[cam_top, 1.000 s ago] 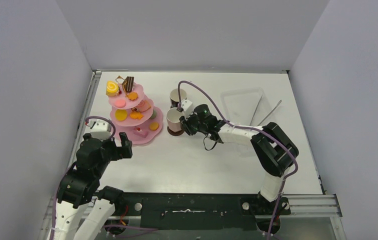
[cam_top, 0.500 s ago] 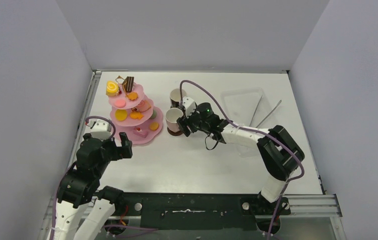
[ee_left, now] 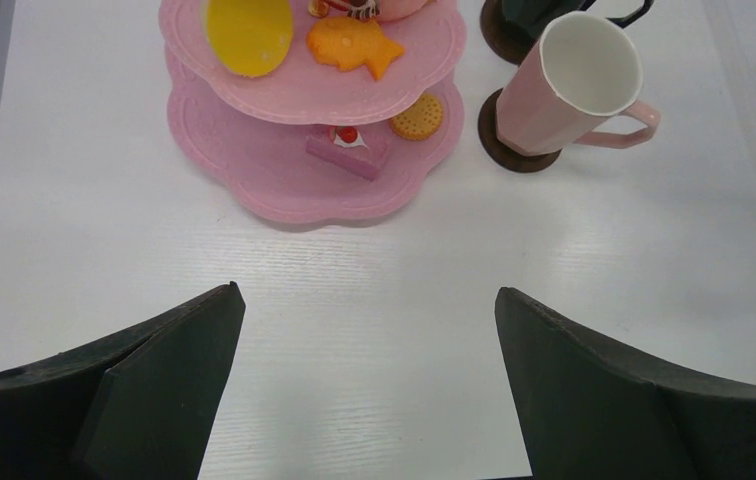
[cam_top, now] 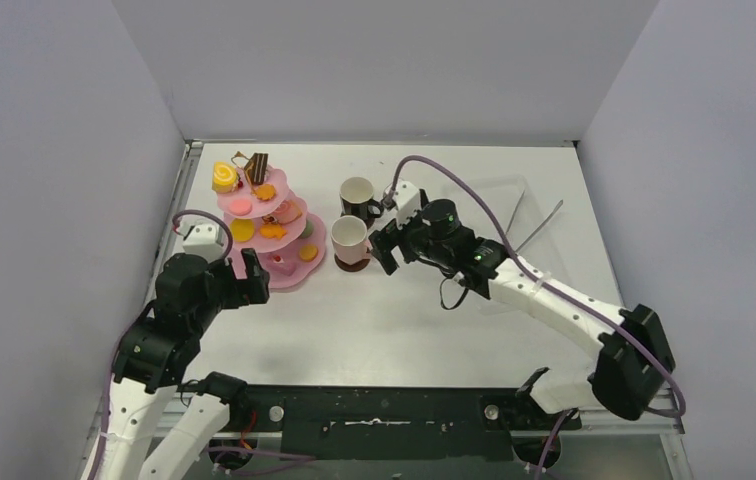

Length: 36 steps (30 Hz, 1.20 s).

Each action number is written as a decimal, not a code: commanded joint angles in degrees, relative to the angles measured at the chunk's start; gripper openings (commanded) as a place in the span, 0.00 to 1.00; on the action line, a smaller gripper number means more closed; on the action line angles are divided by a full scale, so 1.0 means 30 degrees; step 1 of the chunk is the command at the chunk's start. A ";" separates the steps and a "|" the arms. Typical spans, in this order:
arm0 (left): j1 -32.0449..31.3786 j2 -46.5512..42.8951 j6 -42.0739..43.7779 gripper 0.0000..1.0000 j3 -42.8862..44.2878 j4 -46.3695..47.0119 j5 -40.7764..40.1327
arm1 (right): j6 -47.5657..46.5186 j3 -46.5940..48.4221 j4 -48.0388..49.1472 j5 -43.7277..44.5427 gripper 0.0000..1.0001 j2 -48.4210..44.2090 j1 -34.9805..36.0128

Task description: Serve the afternoon tea

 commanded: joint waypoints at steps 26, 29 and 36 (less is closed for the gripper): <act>-0.0072 -0.0520 -0.2174 0.97 0.1302 0.3445 0.4358 | 1.2574 0.1711 -1.3325 1.2688 1.00 -1.1261 0.0200; -0.0072 -0.0332 -0.2260 0.97 0.1181 0.3485 0.4470 | 1.2554 0.1417 -1.3064 1.2749 1.00 -1.1581 0.0196; -0.0072 0.0111 -0.2267 0.97 0.1394 0.3265 0.4405 | 1.2937 0.0970 -1.2575 1.2369 1.00 -1.1839 0.0196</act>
